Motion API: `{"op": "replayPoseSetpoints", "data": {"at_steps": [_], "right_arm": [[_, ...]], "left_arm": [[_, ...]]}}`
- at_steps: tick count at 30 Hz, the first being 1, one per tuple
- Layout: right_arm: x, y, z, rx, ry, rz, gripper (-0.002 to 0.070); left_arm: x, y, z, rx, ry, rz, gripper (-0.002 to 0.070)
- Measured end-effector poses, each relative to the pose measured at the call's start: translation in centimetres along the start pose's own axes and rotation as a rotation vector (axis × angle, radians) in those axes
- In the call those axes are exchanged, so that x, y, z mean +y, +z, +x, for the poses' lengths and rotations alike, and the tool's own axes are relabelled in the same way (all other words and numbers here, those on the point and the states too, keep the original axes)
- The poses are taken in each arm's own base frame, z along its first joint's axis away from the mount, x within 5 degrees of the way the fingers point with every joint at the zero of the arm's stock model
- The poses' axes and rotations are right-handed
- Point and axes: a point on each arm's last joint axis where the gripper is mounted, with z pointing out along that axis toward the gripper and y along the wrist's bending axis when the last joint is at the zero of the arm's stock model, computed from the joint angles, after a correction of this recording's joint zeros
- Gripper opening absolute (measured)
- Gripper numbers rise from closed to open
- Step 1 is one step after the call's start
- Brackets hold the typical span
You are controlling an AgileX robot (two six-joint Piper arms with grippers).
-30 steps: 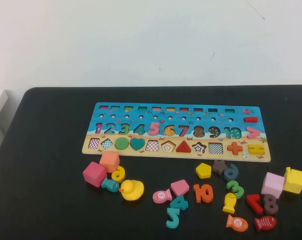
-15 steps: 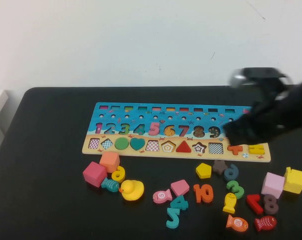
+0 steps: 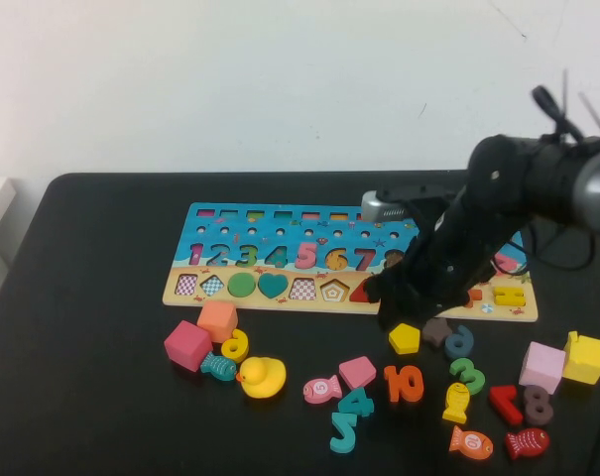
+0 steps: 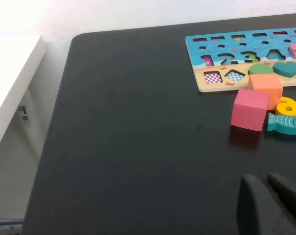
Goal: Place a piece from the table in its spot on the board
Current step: Pick up the "Pentagon"
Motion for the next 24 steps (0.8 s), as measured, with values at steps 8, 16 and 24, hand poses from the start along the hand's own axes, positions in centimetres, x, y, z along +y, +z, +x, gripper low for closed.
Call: {"op": "replayPoseSetpoints", "data": {"at_steps": [8, 16, 24], "right_arm": [[-1.1, 2.7, -0.8, 0.092, 0.035, 0.053, 0.0412], [-1.2, 3.2, -1.0, 0.119, 0.042, 0.052, 0.0412], [-1.5, 4.5, -0.7, 0.158, 0.05, 0.055, 0.0412]], "left_arm": [[0.0, 0.0, 0.0, 0.0, 0.0, 0.0, -0.0001], [0.0, 0.0, 0.0, 0.0, 0.002, 0.0, -0.0001], [0.0, 0.0, 0.0, 0.0, 0.002, 0.0, -0.0001]]}}
